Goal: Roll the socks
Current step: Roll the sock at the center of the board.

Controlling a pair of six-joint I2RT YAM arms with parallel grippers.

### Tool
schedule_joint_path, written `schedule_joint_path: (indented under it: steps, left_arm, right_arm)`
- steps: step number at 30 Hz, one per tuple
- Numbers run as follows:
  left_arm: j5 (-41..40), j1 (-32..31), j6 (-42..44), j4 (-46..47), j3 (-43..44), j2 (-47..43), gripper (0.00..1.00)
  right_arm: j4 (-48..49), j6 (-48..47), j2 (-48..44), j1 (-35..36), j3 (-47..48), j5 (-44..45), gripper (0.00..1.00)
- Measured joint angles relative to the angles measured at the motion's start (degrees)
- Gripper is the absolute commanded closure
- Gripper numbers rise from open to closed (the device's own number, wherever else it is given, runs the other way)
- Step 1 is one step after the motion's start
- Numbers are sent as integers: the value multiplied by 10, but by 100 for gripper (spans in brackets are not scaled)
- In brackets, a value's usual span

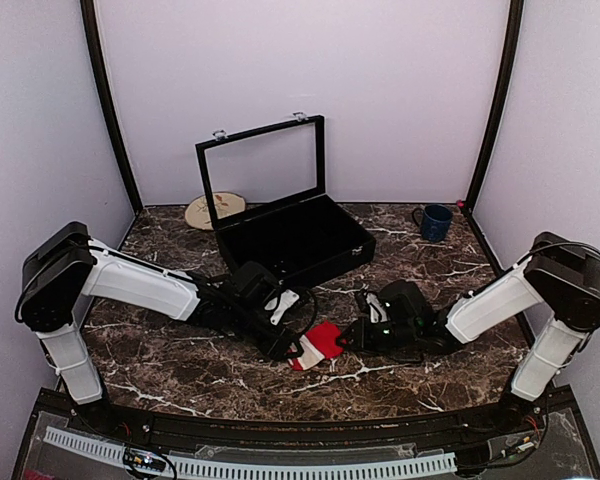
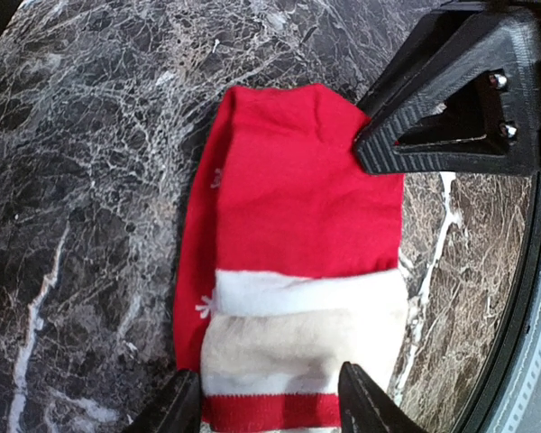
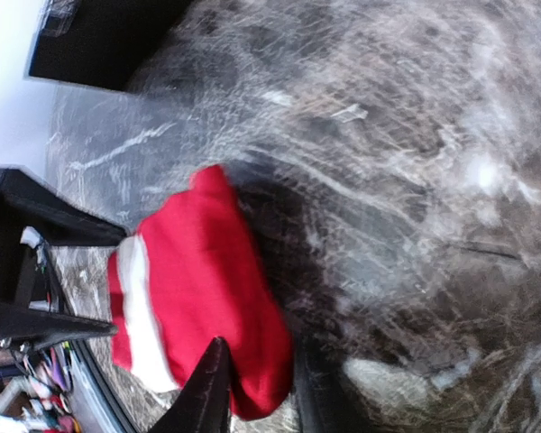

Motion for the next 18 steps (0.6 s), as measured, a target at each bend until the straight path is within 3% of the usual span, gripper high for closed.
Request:
schedule_joint_path:
  steps: [5,12,18]
  left_arm:
    - [1,-1,-2,0,0,1,45]
    - [1,-4,-4,0,0,1,45]
    - [2,-4,-8,-21,12,1,45]
  right_arm:
    - [-8,7,0,1,-5,2,100]
    - [-31,-8,1,8,9,13,100]
    - [-130,-66,1,34,64,73,100]
